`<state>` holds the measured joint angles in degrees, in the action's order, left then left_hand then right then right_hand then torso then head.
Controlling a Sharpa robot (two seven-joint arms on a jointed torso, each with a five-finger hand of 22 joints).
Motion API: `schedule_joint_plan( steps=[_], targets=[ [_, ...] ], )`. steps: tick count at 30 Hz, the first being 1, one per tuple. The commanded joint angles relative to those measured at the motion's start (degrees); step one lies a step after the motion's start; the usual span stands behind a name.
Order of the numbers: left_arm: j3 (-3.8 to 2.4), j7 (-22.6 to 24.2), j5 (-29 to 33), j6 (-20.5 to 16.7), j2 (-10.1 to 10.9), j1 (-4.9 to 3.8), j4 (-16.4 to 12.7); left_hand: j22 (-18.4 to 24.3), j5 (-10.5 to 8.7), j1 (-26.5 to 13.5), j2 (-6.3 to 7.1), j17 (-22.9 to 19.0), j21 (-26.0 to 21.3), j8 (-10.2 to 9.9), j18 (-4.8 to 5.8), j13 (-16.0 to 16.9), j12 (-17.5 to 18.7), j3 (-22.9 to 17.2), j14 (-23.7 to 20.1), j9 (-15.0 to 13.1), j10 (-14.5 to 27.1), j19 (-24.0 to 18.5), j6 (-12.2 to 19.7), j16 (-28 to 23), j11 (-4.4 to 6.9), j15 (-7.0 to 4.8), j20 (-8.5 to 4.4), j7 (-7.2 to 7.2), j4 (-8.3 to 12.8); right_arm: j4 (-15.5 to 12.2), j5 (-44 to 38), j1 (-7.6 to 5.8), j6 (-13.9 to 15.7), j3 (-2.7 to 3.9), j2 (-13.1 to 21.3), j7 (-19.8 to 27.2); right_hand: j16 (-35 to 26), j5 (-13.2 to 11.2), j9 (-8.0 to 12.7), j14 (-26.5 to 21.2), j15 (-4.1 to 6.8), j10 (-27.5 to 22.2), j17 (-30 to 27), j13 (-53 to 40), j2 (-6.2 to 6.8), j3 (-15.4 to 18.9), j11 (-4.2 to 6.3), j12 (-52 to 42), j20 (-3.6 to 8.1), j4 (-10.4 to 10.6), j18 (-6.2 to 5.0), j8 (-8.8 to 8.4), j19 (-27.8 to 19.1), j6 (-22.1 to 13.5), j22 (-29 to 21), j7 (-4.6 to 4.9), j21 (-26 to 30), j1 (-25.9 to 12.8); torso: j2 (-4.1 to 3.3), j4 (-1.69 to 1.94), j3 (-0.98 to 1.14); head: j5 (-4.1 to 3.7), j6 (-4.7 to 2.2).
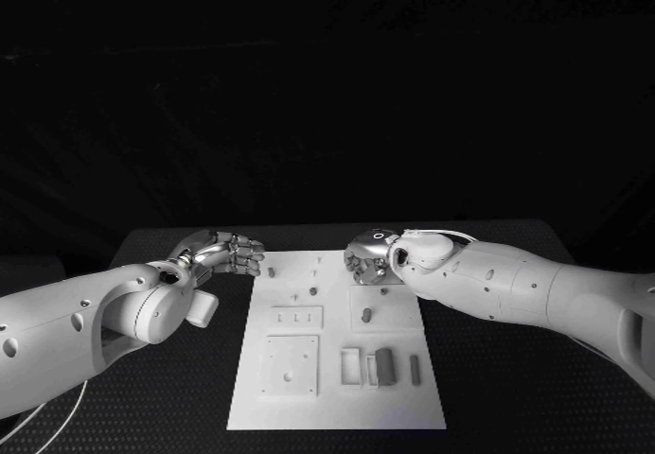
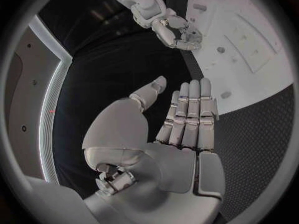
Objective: Assemble the parts on the task board
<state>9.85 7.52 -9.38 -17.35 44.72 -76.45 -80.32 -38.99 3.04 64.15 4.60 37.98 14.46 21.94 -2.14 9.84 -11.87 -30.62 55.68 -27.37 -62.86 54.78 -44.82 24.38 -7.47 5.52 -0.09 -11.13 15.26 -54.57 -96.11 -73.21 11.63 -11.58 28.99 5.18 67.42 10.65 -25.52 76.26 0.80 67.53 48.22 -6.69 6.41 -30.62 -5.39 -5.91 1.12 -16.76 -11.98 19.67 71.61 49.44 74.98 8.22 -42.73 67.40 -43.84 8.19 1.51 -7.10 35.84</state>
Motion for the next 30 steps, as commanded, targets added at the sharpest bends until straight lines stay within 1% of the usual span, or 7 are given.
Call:
schedule_joint_plan(
  steps=[1,6,9,15,20,26,30],
  targets=[
    [-0.05,0.3,-0.2,1.2,-0.2,-0.09,0.0,-0.1,-0.08,-0.4,0.01,0.1,-0.2,-0.3,-0.54,0.1,0.4,0.1,0.1,0.1,-0.1,-0.2,-0.2,-0.3,-0.13,0.10,-0.04,0.02,-0.2,0.0,-2.7,0.81,-3.8,-0.54,0.3,-1.5,0.4,0.3,-0.1,-0.4,0.28,0.9,-0.2,-0.5,0.08,-0.3,0.09,-0.5,0.10,0.1,-3.02,0.33,-0.4,0.7,1.4,-0.10,-0.6,0.9,-0.19,-0.01,0.01,-0.19,0.11],
    [-0.05,0.3,-0.2,1.2,-0.2,-0.09,0.1,-0.1,-0.09,-0.4,0.02,0.2,-0.2,-0.3,-0.54,0.1,0.4,0.1,0.1,0.1,-0.1,-0.2,-0.2,-0.4,-0.14,0.10,-0.04,0.01,-0.2,-0.5,-3.3,0.81,-3.3,-0.55,0.3,-1.5,1.0,0.3,-0.6,-0.6,0.61,2.6,-0.8,-1.9,-0.31,-0.6,0.42,-1.3,0.16,0.0,-3.02,0.87,-0.5,2.0,1.3,-0.12,-1.2,2.3,-0.34,0.05,0.02,-0.33,0.09],
    [-0.05,0.3,-0.2,1.2,-0.2,-0.09,0.1,-0.1,-0.09,-0.4,0.01,0.2,-0.2,-0.3,-0.55,0.1,0.4,0.1,0.1,0.1,-0.1,-0.2,-0.2,-0.4,-0.13,0.10,-0.04,0.01,-0.2,-0.7,-3.4,0.81,-2.7,-0.55,0.2,-1.5,1.3,0.5,-0.9,-0.7,0.85,3.4,-1.3,-2.9,0.23,-3.3,0.65,-1.6,-0.01,0.4,-3.02,1.07,-0.4,3.0,1.3,-0.10,-1.6,3.7,-0.40,0.08,0.02,-0.36,0.03],
    [-0.05,0.3,-0.2,1.2,-0.3,-0.09,0.2,-0.1,-0.09,-0.4,0.01,0.2,-0.2,-0.3,-0.55,0.1,0.4,0.1,0.1,0.1,-0.1,-0.2,-0.2,-0.4,-0.13,0.10,-0.04,0.01,-0.2,-0.9,-3.5,0.82,0.2,-0.54,0.0,-2.1,2.3,0.3,-1.5,-0.5,1.38,4.7,-1.7,-4.3,-0.20,-5.2,1.19,-2.1,0.05,0.1,-3.02,1.50,0.0,4.5,1.4,-0.30,-2.5,3.6,-0.54,0.11,-0.01,-0.39,-0.16],
    [-0.05,0.3,-0.2,1.1,-0.2,-0.09,0.1,-0.1,-0.09,-0.4,0.00,0.2,-0.2,-0.3,-0.55,0.2,0.4,0.1,0.1,0.1,-0.1,-0.2,-0.2,-0.4,-0.13,0.10,-0.04,0.01,-0.2,-1.6,-3.0,0.82,3.3,-0.53,0.1,-2.9,3.0,0.3,-2.0,-0.6,1.84,5.6,-1.9,-5.4,-0.67,-5.9,1.69,-2.4,0.06,0.1,-3.02,1.82,0.0,5.6,1.3,-0.62,-3.3,3.5,-0.68,0.12,-0.03,-0.29,-0.43],
    [-0.05,0.3,-0.2,1.1,-0.1,-0.09,0.1,-0.1,-0.09,-0.4,0.00,0.3,-0.2,-0.3,-0.56,0.2,0.5,0.1,0.1,0.1,-0.1,-0.2,-0.2,-0.5,-0.13,0.10,-0.04,0.02,-0.2,-2.6,-3.1,0.81,5.3,-0.50,0.0,-3.7,3.5,0.3,-2.6,-0.8,2.40,6.8,-2.3,-6.5,-0.91,-6.3,2.26,-2.9,0.06,0.0,-3.02,2.24,-0.1,6.9,1.3,-1.15,-4.0,3.5,-0.81,0.15,-0.04,-0.21,-0.75],
    [-0.05,0.4,-0.2,1.0,0.0,-0.09,0.0,-0.2,-0.09,-0.4,0.01,0.3,-0.2,-0.3,-0.56,0.2,0.5,0.1,0.1,0.2,-0.1,-0.2,-0.2,-0.5,-0.13,0.10,-0.04,0.01,-0.2,-3.6,-3.5,0.80,7.8,-0.44,0.0,-5.0,3.8,0.3,-3.0,-1.0,2.77,7.6,-2.6,-7.3,-1.16,-6.5,2.65,-3.2,0.11,0.1,-3.02,2.51,-0.1,7.8,1.3,-1.49,-4.4,3.5,-0.85,0.11,-0.01,-0.05,-0.94]
  ],
)
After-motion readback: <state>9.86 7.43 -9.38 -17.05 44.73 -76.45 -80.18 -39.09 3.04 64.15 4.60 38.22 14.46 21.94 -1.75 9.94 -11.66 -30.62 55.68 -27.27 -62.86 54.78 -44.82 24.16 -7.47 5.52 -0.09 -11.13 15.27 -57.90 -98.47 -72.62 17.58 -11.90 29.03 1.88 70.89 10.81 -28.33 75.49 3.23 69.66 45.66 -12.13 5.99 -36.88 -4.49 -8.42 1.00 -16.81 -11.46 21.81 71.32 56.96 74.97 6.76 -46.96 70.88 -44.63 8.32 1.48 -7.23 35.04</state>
